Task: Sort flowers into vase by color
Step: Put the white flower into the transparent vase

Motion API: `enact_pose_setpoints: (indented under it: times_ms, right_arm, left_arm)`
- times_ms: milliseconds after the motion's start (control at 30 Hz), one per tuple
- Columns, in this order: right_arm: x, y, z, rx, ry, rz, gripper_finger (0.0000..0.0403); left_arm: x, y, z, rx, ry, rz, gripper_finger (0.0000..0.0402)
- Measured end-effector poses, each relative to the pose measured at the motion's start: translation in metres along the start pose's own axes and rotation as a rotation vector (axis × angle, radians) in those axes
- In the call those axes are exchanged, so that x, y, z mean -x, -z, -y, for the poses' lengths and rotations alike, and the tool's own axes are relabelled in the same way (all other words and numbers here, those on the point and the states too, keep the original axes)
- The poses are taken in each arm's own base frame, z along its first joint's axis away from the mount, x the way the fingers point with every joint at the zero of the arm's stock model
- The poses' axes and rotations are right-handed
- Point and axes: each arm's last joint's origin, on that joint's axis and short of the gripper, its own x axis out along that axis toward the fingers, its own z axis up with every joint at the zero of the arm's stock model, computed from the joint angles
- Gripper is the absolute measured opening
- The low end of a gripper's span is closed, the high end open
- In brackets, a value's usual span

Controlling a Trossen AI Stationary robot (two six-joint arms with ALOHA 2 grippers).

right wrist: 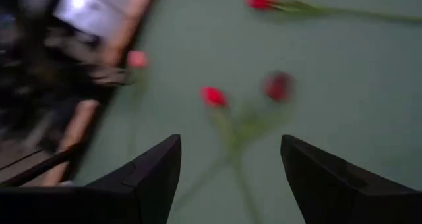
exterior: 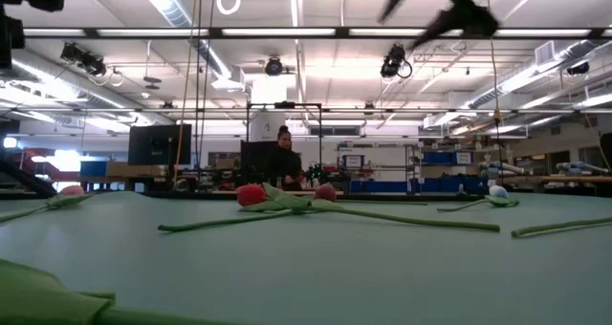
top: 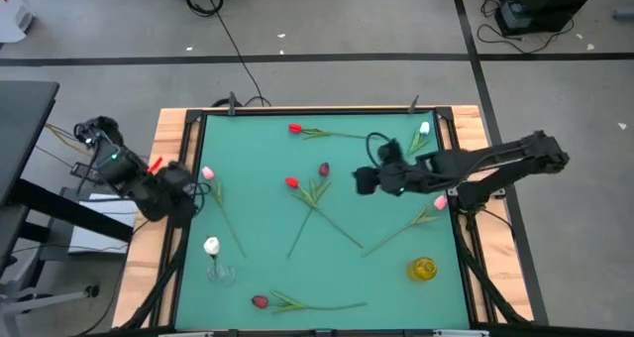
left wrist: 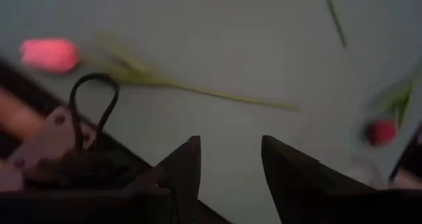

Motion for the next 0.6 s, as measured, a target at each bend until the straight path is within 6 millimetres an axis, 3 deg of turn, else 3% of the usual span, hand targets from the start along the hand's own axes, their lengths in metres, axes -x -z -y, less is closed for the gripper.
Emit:
enact_pose_setpoints:
  times_ms: [167,300,467,600]
  right_arm:
    - [0.012,-0.002,0.036,-0.043,0.279,-0.171,0.0268]
    - [0.010,0.003,0.057,-0.035,0.486,-0.275,0.0268]
    - [-0.008,-0.007,0.084,-0.034,0.627,-0.264,0.0268]
    - [-0.033,-0.022,0.105,-0.038,0.628,-0.297,0.0268]
  left_arm:
    - [-0.003,-0.005,0.001,0.183,-0.056,0.037,0.0160]
    - [-0.011,-0.013,0.008,0.270,-0.121,0.064,0.0160]
    - [-0.022,-0.028,0.024,0.354,-0.107,0.076,0.0160]
    - [-0.033,-0.047,0.041,0.382,0.006,0.070,0.0160]
